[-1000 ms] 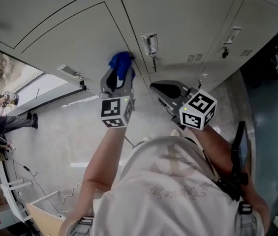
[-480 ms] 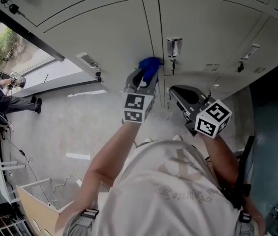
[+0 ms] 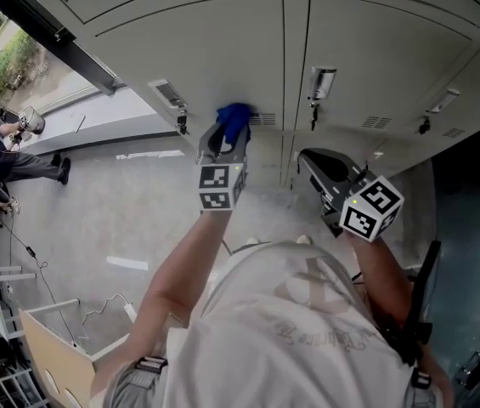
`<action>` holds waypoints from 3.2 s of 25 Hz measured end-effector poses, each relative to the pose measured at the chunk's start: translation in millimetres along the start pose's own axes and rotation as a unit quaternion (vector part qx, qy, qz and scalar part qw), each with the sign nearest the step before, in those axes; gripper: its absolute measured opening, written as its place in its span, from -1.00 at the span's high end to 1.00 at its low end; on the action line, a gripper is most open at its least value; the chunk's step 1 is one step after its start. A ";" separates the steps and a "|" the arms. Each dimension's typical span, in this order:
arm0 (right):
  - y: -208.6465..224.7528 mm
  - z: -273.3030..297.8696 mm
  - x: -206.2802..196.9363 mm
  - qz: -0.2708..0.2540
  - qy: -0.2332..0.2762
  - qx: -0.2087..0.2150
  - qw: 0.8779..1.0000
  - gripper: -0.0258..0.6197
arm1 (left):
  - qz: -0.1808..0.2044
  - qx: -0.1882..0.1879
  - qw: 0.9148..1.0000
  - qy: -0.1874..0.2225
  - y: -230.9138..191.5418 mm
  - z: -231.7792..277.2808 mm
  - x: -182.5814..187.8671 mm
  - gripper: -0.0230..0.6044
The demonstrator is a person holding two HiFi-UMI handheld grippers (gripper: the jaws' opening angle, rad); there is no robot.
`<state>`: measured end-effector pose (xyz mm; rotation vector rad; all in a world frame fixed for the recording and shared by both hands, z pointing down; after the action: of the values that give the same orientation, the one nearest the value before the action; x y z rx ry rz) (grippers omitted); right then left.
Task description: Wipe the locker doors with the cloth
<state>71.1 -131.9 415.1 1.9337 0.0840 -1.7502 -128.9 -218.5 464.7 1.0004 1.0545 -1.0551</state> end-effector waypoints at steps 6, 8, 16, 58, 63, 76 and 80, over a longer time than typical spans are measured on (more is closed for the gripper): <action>-8.1 19.4 -3.9 0.001 -0.010 0.013 1.000 0.90 | -0.034 0.066 0.997 -0.007 -61.3 -3.2 -21.8 0.49; -10.0 24.6 -4.0 -0.001 -0.013 0.014 1.000 0.90 | -0.040 0.081 0.996 -0.005 -74.2 -4.8 -22.3 0.49; -13.5 37.0 -7.5 0.001 -0.014 0.014 1.000 0.90 | -0.066 0.123 0.990 -0.011 -108.7 -8.7 -33.3 0.49; 13.5 -19.8 -4.5 0.007 -0.010 -0.039 0.999 0.90 | 0.022 -0.127 0.992 -0.001 97.3 30.9 -49.8 0.48; 9.3 -10.0 -3.6 0.010 -0.009 -0.039 0.999 0.90 | 0.000 -0.090 0.995 -0.046 56.4 31.4 -80.8 0.48; -14.7 56.4 -13.6 0.001 -0.009 -0.021 1.000 0.90 | 0.018 0.031 0.995 -0.088 -120.7 10.1 -105.6 0.48; -18.2 82.3 -16.3 0.003 -0.017 -0.022 1.000 0.90 | 0.006 0.039 0.997 -0.069 -143.6 4.7 -82.9 0.45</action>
<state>-13.3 -145.7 422.4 1.8703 0.1024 -1.7632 -280.7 -237.2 528.9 0.9818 0.8992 -1.1457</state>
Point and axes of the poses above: the fingertips, and each gripper's own axes: z forward along the fingers, y to its right, x out of its top, the point moved 6 cm from there along -z, backward along the fingers, and after that the axes turned 14 degrees about x, right-handed, at the moved point
